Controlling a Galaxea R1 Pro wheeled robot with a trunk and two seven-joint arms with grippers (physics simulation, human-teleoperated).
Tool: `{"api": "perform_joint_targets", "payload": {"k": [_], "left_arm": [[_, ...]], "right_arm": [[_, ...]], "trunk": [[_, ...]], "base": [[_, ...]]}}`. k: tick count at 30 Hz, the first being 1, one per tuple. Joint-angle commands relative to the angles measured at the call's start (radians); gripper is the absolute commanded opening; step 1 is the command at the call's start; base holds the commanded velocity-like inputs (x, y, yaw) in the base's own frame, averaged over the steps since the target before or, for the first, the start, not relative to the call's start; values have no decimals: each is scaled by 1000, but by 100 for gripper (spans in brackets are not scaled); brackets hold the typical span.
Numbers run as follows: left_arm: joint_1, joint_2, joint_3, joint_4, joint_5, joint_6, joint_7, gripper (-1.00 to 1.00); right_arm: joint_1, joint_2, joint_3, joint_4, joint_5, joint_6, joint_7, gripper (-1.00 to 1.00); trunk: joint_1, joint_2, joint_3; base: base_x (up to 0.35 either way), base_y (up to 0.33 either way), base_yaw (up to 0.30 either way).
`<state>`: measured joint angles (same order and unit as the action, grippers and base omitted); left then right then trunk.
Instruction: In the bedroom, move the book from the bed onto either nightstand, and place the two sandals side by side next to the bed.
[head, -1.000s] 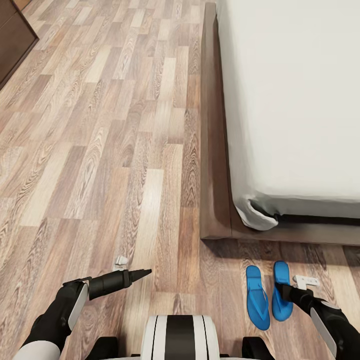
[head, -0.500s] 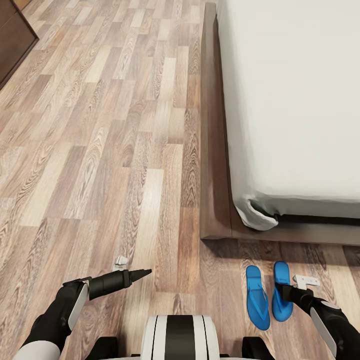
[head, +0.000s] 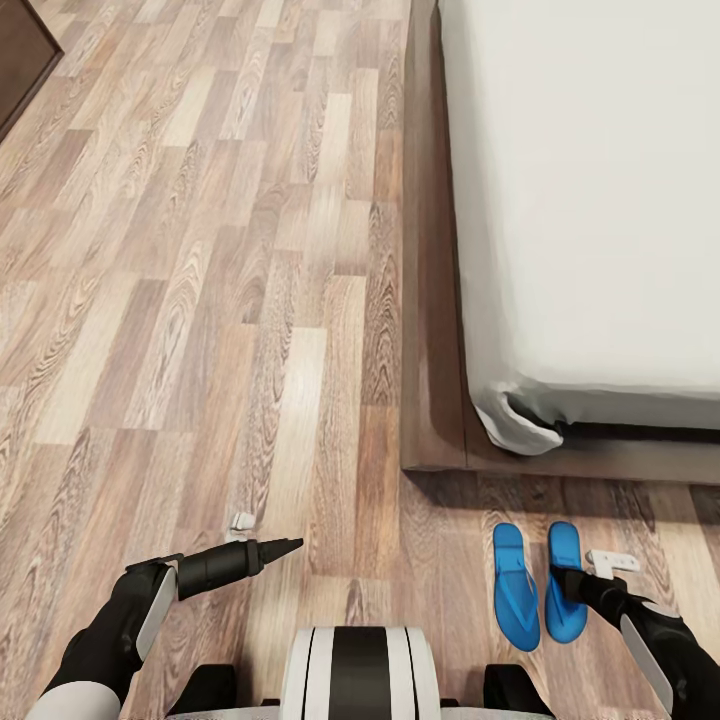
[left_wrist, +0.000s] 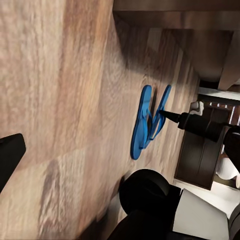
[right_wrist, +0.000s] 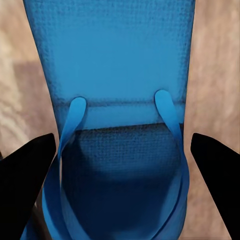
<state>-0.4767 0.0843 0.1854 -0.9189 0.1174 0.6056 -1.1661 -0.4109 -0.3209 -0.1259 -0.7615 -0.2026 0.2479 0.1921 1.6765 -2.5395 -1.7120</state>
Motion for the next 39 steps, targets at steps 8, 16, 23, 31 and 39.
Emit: {"api": "perform_joint_targets", "payload": {"k": [8,16,23,31,39], "left_arm": [[0,0,0,0,4,9,-2,100],[0,0,0,0,4,9,-2,100],[0,0,0,0,4,9,-2,100],[0,0,2,0,4,8,-3,100],[0,0,2,0,4,8,-3,100]], "right_arm": [[1,1,-3,-1,-8,7,3,-100],[1,1,-1,-1,-8,7,1,-100],[1,2,-1,-1,-8,7,1,-100],[1,2,0,-1,-8,6,1,-100],[1,2,0,-1,-8,7,1,-100]], "trunk": [[1,-1,-8],[3,-2,-24],[4,-2,-32],[4,-2,-35],[4,-2,-35]], "base": [[0,0,0],[0,0,0],[0,0,0],[0,0,0],[0,0,0]]}}
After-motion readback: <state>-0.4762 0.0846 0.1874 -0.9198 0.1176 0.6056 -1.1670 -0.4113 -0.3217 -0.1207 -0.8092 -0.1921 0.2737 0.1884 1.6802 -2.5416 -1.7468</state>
